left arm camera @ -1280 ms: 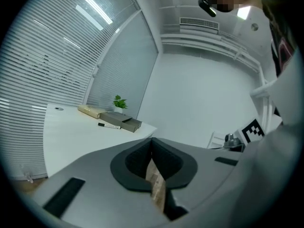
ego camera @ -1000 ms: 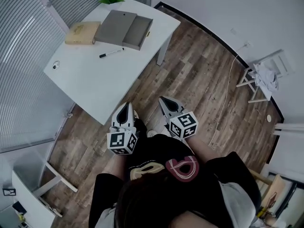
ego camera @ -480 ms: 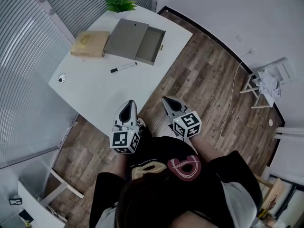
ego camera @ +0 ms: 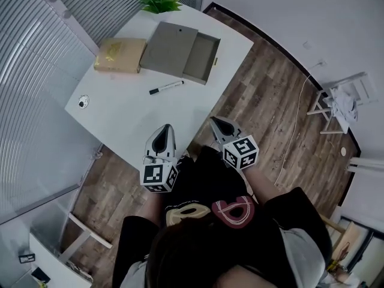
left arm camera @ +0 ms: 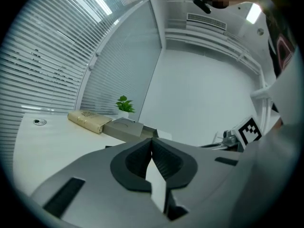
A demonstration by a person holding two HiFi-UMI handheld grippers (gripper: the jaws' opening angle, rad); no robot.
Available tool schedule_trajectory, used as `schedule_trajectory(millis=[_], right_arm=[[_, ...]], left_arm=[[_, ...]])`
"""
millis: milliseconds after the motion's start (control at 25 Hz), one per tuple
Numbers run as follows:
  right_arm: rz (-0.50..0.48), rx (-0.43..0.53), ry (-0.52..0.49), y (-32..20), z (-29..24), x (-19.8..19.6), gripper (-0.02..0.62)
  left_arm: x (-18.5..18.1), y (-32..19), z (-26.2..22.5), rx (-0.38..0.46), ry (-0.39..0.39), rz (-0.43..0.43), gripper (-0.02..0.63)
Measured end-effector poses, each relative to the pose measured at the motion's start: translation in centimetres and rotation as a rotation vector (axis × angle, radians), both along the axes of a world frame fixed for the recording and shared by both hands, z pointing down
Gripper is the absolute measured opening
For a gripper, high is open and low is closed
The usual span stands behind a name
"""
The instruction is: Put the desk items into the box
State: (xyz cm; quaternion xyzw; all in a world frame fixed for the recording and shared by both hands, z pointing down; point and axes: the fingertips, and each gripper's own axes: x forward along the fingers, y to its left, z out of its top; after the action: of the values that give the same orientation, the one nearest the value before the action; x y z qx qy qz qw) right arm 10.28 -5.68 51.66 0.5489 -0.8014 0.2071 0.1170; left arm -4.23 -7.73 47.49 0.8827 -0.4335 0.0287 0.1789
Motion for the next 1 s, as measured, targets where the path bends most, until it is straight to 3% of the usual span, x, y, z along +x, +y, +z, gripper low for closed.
schedule_trajectory(millis=[280,560,1000], right_arm=[[-0.071,0.002,0.047,-2.5,-0.4,-1.2,0.012],[-0.204,-0.008,0.074,-5.6,-0.7,-2.4,0.014],[-0.433,-0.038,0.17,-9.6,0.2,-4.8,0.116]], left_arm=[[-1.2,-1.1,0.3,-0.02,0.008,-0.044,0.017],[-2.1,-2.1,0.6,-0.043,0.004,-0.133,0.017],[-3.8,-3.1,0.2,-0.041,-0.006,-0.29,0.017]])
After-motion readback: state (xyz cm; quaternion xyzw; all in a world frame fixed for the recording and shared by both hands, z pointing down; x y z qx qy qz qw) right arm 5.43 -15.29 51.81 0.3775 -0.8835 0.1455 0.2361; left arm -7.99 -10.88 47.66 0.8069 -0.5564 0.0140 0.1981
